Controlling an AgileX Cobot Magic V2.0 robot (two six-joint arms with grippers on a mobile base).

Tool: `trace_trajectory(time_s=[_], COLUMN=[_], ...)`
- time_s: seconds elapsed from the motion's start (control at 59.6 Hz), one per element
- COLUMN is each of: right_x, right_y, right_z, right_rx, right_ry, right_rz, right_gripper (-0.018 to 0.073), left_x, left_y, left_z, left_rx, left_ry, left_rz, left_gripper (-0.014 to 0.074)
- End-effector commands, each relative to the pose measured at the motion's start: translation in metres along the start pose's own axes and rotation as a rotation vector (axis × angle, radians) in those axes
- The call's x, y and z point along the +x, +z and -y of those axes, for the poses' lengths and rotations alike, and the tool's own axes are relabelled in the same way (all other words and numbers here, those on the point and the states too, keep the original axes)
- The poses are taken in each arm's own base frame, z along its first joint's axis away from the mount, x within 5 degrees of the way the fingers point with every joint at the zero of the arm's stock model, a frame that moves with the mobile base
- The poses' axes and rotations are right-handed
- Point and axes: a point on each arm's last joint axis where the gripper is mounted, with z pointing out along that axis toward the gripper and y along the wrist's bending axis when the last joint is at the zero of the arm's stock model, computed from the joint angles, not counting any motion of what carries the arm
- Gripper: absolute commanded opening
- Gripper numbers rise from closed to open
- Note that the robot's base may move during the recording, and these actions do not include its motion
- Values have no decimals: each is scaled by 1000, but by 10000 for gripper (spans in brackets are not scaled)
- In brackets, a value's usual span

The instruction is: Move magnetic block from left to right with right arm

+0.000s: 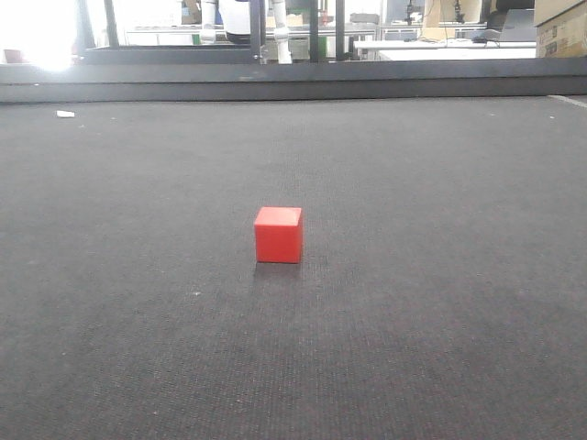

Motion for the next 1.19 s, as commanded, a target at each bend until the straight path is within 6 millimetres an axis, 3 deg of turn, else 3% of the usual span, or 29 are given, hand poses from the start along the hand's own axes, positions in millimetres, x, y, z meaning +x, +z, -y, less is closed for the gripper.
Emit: trace_trajectory(time_s=[0.0,0.89,0.991,1.175], right_x=[-11,-17,-31,-83], right_y=[-2,-3,-5,-5], right_z=[0,0,-1,-8], right_rx=[5,7,2,-16], right_ry=[-7,-7,-6,-7], right_rz=[116,181,205,162], right_gripper=[66,66,66,103], left_x=[-6,-6,-6,-6], left_y=[-1,-1,-1,-1], left_z=[0,0,0,0], left_rx=[3,3,3,3], left_ry=[-7,-7,-7,-7], left_rz=[94,94,94,94], left_gripper=[-116,-116,-116,-116])
